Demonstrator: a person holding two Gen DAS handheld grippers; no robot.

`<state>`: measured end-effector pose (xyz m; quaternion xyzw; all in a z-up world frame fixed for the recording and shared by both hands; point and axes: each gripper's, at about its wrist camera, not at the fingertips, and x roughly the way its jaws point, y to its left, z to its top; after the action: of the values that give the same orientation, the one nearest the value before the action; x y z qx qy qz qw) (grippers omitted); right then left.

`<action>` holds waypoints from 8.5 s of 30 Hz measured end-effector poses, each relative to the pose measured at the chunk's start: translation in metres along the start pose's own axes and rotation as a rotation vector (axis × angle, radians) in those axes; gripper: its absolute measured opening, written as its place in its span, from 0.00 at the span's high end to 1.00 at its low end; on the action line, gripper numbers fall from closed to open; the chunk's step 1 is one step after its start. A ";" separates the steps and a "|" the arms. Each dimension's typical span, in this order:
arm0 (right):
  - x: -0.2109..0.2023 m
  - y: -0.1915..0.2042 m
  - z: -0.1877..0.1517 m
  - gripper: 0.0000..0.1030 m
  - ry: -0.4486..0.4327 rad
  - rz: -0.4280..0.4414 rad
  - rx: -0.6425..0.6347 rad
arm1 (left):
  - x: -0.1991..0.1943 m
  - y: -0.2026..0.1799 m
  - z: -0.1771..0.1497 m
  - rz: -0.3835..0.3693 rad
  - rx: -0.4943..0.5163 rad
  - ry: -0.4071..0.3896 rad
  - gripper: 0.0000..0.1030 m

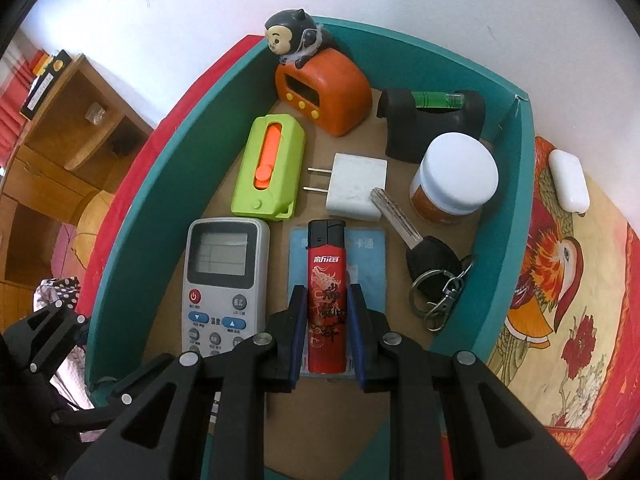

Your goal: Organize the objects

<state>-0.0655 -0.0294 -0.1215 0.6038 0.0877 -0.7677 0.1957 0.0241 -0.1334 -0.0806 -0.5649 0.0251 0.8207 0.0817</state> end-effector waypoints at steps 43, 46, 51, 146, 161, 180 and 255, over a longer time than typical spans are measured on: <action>-0.089 -0.069 -0.027 0.47 -0.168 -0.016 0.121 | -0.002 0.000 -0.007 0.000 0.003 0.003 0.58; -0.096 -0.095 -0.032 0.47 -0.169 -0.027 0.162 | -0.002 0.000 -0.007 0.000 0.004 0.003 0.58; -0.092 -0.123 -0.036 0.47 -0.153 -0.056 0.224 | -0.002 0.000 -0.007 -0.001 0.004 0.003 0.58; -0.104 -0.177 -0.086 0.59 -0.213 -0.041 0.243 | -0.006 0.001 -0.010 0.010 0.008 -0.002 0.57; -0.136 -0.088 -0.091 0.59 -0.261 0.019 0.103 | -0.005 0.001 -0.009 0.009 0.008 -0.003 0.57; -0.088 -0.015 -0.096 0.59 -0.108 -0.007 -0.095 | -0.005 -0.002 -0.007 0.006 0.013 -0.005 0.57; -0.128 -0.044 -0.143 0.39 -0.277 0.039 0.246 | -0.063 -0.007 -0.012 -0.003 0.041 -0.092 0.25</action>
<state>0.0693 0.0888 -0.0391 0.5130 -0.0463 -0.8446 0.1456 0.0581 -0.1351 -0.0263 -0.5246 0.0374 0.8451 0.0957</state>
